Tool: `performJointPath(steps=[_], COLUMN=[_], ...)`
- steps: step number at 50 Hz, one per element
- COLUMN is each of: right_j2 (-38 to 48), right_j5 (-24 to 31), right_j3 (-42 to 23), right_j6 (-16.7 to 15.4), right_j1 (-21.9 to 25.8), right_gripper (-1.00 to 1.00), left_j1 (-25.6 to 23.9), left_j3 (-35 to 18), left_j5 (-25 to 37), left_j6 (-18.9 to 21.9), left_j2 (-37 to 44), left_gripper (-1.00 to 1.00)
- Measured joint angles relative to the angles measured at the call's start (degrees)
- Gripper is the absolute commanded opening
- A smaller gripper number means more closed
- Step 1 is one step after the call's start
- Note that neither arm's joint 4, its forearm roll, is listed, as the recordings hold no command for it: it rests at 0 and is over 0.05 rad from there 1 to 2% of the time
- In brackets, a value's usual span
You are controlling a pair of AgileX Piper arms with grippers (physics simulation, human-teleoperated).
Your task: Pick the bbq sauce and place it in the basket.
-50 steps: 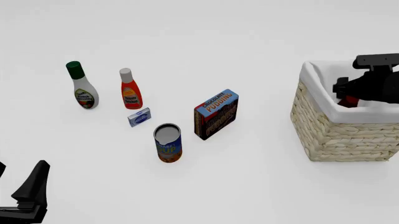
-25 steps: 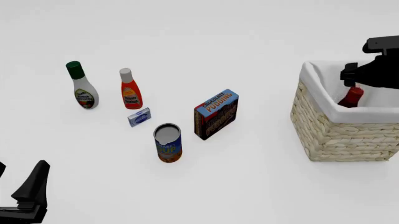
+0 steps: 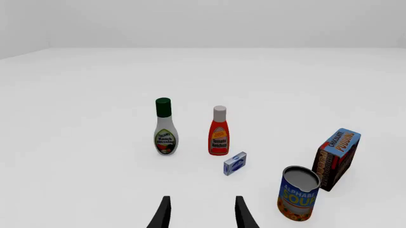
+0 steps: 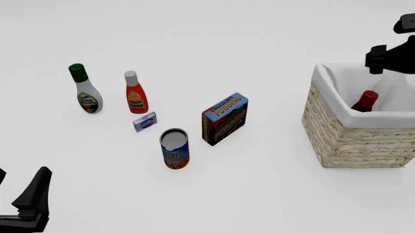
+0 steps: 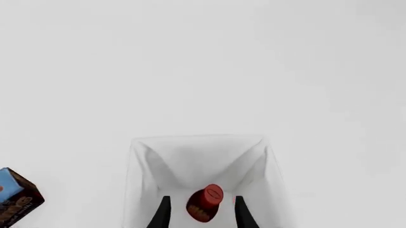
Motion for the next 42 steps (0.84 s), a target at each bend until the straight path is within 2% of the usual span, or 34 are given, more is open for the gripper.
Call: performJointPath(steps=[42], right_j2=[-13.1], right_j5=[1.6], right_j3=[2.0], right_j6=[-0.6], right_j1=[1.9], right_gripper=[1.0], left_j1=[0.0], left_j3=[0.0], left_j5=[0.0], left_j6=[0.0], left_j2=[0.0], left_gripper=[1.0])
